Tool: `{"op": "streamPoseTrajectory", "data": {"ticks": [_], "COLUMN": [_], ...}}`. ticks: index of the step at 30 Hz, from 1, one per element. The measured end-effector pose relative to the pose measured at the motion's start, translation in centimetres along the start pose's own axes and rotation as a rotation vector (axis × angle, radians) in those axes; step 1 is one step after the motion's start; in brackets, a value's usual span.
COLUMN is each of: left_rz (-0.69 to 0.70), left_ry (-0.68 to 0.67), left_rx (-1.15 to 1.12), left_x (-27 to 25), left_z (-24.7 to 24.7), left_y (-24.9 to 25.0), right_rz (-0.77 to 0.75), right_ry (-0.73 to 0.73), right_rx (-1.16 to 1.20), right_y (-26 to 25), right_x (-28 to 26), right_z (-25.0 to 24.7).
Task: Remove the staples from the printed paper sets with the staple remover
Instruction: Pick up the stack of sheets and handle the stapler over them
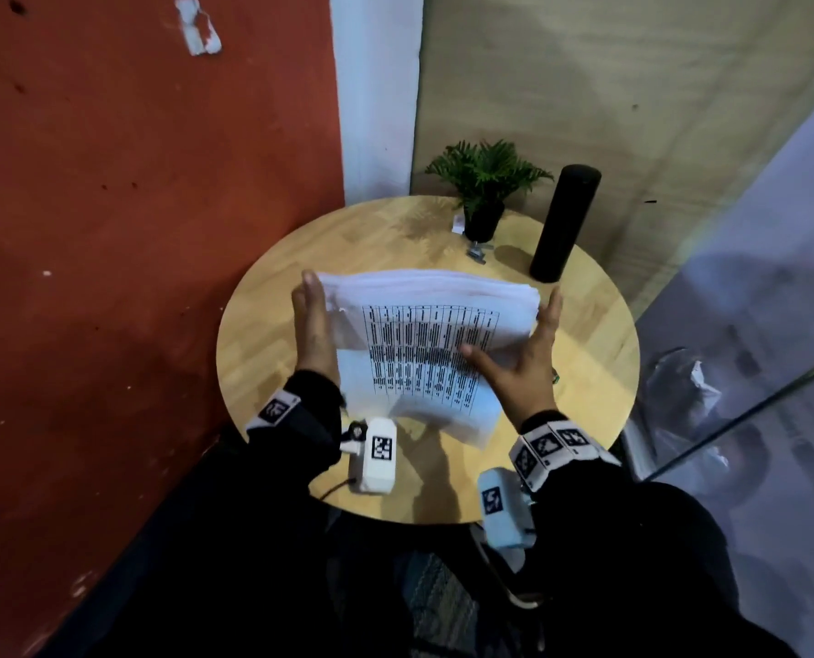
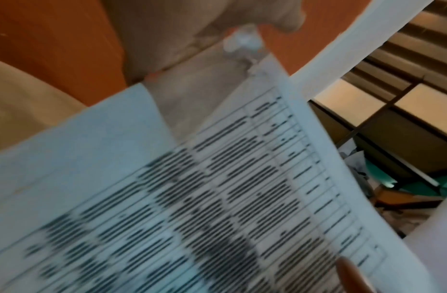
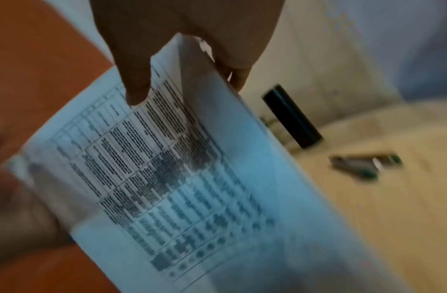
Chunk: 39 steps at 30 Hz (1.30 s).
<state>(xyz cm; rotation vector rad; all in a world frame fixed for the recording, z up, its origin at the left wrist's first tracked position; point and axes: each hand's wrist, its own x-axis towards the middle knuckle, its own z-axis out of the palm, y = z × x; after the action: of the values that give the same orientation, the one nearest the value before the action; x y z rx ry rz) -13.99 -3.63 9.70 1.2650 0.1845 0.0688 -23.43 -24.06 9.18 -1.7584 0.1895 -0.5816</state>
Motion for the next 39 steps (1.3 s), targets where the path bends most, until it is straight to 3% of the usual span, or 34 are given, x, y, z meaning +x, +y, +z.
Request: {"op": "streamPoseTrajectory", "data": {"ticks": [2,3,8,12,14,16,21,23,29,33,39], "left_rz": [-0.1,-0.064,0.307,0.31,0.292,0.267,0.206,0.21,0.13,0.099,-0.091], "left_ry": [-0.003,0.016,0.035,0.04,0.028,0.073,0.21,0.273,0.272,0.249,0.088], "left_rx": [0.017,0.056,0.277,0.263,0.27,0.253,0.138,0.092,0.093,0.083,0.054], "left_x": [-0.4,-1.1,-3.5,-4.4,-5.3,-5.7,-4.2,-3.1,-2.0,-2.1,-4.5], "left_z": [-1.1,-0.8,0.8,0.7,0.4,0.2,0.8,1.6,1.8,1.7,1.2], "left_y": [-2.4,-2.7,-0.4,-0.8,-1.9,-2.2,1.1,2.5,3.1,3.9,4.7], "right_rz": [0.234,0.288,0.251,0.219,0.293,0.255,-0.232,-0.319,-0.155,-0.144,-0.133], "right_ry": [-0.024,-0.025,0.063,0.127,0.095,0.085,0.128,0.081,0.007,-0.021,-0.047], "right_rx": [0.164,0.155,0.136,0.164,0.098,0.038,-0.308,-0.491,-0.479,-0.506,-0.469], "right_y": [1.4,2.1,1.9,1.8,2.2,2.1,-2.0,-3.4,-3.8,-3.9,-3.8], "right_x": [-1.1,-1.3,-0.7,-1.9,-3.0,-3.3,-0.9,-0.4,-0.8,-1.0,-0.3], "right_z": [0.9,1.4,2.6,2.9,3.5,3.5,2.2,2.1,2.1,2.0,1.6]}}
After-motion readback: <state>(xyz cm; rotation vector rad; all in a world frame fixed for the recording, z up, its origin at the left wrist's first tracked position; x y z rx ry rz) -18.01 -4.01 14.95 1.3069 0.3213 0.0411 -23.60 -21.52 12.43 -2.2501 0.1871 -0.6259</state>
